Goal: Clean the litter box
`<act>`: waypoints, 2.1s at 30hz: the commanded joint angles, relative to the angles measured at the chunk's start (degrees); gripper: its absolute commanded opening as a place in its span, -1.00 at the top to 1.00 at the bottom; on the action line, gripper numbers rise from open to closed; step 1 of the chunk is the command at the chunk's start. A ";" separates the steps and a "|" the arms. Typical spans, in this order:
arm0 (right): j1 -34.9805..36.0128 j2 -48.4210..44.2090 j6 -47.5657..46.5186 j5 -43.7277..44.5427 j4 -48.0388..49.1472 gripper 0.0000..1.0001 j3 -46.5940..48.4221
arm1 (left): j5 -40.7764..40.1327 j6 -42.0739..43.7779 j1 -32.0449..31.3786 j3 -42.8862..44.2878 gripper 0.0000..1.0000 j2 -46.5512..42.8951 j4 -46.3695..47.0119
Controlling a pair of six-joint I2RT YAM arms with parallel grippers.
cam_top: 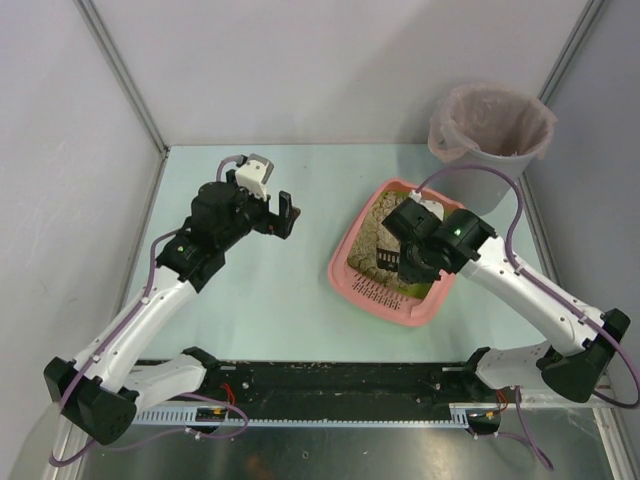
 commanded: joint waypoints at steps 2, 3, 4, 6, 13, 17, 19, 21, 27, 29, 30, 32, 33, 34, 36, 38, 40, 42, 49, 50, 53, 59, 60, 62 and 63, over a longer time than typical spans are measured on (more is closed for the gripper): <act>-0.77 0.86 -3.08 -5.67 -5.53 1.00 7.35 | -1.64 2.31 -1.19 -0.05 -0.99 -1.49 1.76; -1.55 1.04 -3.52 -6.20 -6.14 1.00 8.05 | -2.25 2.31 -1.54 -0.14 -0.99 -1.49 1.84; -1.82 1.39 -4.30 -6.73 -7.71 1.00 8.58 | -2.61 2.22 -1.64 -0.14 -0.99 -1.41 1.84; -3.05 2.18 -5.18 -7.43 -9.13 1.00 10.08 | -2.70 3.80 -1.90 -0.14 -0.99 -1.32 1.76; -7.36 5.43 -10.63 -9.63 -10.89 1.00 9.91 | -2.70 3.89 -2.25 -0.05 -0.99 -1.93 1.84; -8.24 7.01 -12.66 -11.04 -10.89 1.00 8.68 | -2.70 3.80 -2.34 -0.05 -1.00 -1.85 1.75; -8.50 7.28 -13.36 -11.56 -10.81 1.00 7.72 | -2.70 3.89 -2.34 0.04 -0.99 -1.76 1.67; -9.64 7.19 -14.24 -12.44 -10.63 1.00 6.83 | -2.70 3.98 -2.43 0.04 -0.99 -1.76 1.67; -11.23 6.31 -15.73 -15.52 -9.49 1.00 4.02 | -5.07 4.15 -2.60 0.13 -0.99 -1.32 1.49; -11.49 6.31 -15.91 -16.22 -9.31 1.00 2.97 | -5.07 4.15 -2.60 0.21 -0.99 -1.05 1.40; -11.67 6.31 -16.35 -16.31 -9.22 1.00 2.70 | -5.07 4.15 -2.60 0.30 -0.99 -0.88 1.40; -11.93 6.58 -16.61 -15.79 -8.79 1.00 1.82 | -5.42 4.33 -2.69 0.30 -0.99 -0.88 1.23; -12.28 6.92 -16.79 -15.44 -8.44 1.00 1.65 | -5.51 4.24 -2.60 0.30 -0.99 -0.88 1.14; -12.37 7.10 -16.62 -15.00 -8.00 1.00 1.47 | -5.69 4.33 -2.69 0.30 -0.99 -0.88 1.14; -12.46 7.19 -16.53 -14.82 -5.54 1.00 0.77 | -6.39 4.24 -2.69 0.30 -0.99 -0.88 1.14; -12.55 7.19 -16.44 -14.99 -3.17 1.00 -0.02 | -6.65 4.24 -2.69 0.39 -0.99 -0.62 1.14; -12.81 7.54 -16.35 -14.56 -2.11 1.00 -0.55 | -6.65 4.15 -2.69 0.39 -0.99 -0.62 0.97; -12.90 8.16 -16.09 -13.77 -0.35 1.00 -1.60 | -6.57 4.24 -2.69 0.48 -0.99 -0.62 1.05; -11.58 7.37 -13.37 -8.41 6.41 1.00 -5.81 | -7.00 4.33 -2.69 0.48 -0.99 -0.44 0.96; -10.62 7.19 -12.93 -7.01 7.99 1.00 -6.52 | -7.01 4.41 -2.69 0.48 -0.99 -0.27 0.96; -8.86 6.49 -11.17 -4.19 10.81 1.00 -9.77 | -6.92 4.33 -2.69 0.48 -0.99 -0.18 0.88; -5.61 4.82 -7.83 0.12 17.14 1.00 -14.52 | -7.18 4.41 -2.60 0.39 -0.99 -0.17 0.88; -4.56 4.73 -7.48 0.82 17.41 1.00 -14.70 | -7.27 4.33 -2.69 0.39 -0.99 -0.18 0.88; -3.76 4.73 -6.34 2.23 17.23 1.00 -14.97 | -7.27 4.33 -2.60 0.39 -0.99 -0.09 0.96; -3.24 4.73 -5.98 2.49 17.14 1.00 -15.05 | -7.27 4.33 -2.69 0.39 -0.99 0.00 0.88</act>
